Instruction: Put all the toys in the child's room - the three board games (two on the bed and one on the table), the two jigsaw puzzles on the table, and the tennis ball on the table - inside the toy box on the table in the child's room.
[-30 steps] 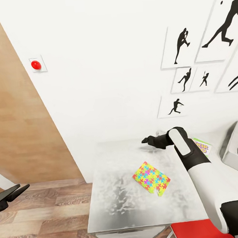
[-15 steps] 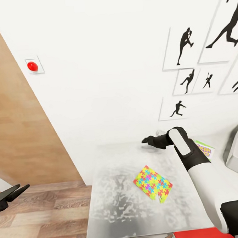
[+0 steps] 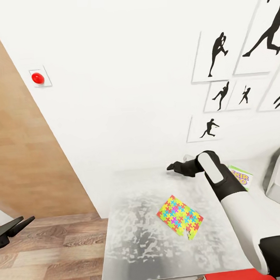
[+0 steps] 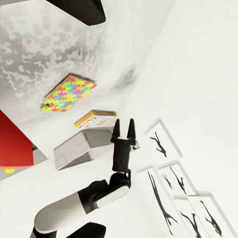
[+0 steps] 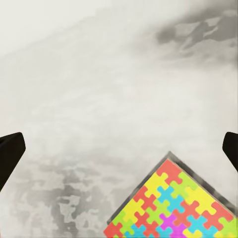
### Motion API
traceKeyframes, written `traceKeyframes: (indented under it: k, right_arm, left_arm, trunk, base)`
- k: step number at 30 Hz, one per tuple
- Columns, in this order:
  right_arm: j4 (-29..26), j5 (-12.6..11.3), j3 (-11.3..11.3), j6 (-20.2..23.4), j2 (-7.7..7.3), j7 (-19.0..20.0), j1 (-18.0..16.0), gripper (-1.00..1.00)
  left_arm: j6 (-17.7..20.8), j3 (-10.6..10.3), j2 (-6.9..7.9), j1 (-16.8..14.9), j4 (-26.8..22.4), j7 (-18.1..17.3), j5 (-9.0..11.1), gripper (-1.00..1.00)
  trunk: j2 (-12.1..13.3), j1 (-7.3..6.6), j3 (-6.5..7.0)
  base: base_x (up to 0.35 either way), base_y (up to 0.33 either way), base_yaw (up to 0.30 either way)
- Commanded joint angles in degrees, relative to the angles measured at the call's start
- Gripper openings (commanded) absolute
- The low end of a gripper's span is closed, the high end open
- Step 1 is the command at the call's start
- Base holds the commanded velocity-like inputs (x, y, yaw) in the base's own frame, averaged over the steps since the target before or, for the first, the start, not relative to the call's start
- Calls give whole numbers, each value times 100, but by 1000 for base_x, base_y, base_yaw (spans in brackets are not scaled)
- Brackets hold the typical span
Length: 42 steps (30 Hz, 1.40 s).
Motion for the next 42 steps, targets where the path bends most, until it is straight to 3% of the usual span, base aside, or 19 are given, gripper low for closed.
traceKeyframes:
  k: [1,17,25,30,42]
  right_arm:
    - [46,-61,19,6,-6,-59,-6,100]
    - [997,-22,22,-2,-3,-68,-6,100]
    - [1195,324,8,-46,-2,-68,-13,100]
    - [1273,626,4,-342,-2,-59,-12,100]
    - [1730,785,-1,-628,-2,-47,-14,100]
  left_arm:
    - [61,0,0,-4,-5,-26,-8,100]
    - [63,1,3,-4,7,-26,-10,100]
    - [63,0,4,-4,15,-26,-12,100]
    - [63,-4,4,-4,17,-26,-17,100]
    - [55,-3,7,-4,42,-26,-42,100]
  trunk:
    - [-12,3,-11]
    - [-12,3,-11]
    - [-12,3,-18]
    - [-12,3,-50]
    - [-12,3,-157]
  base:
    - [0,0,0]
    - [0,0,0]
    - [0,0,0]
    - [0,0,0]
    - [0,0,0]
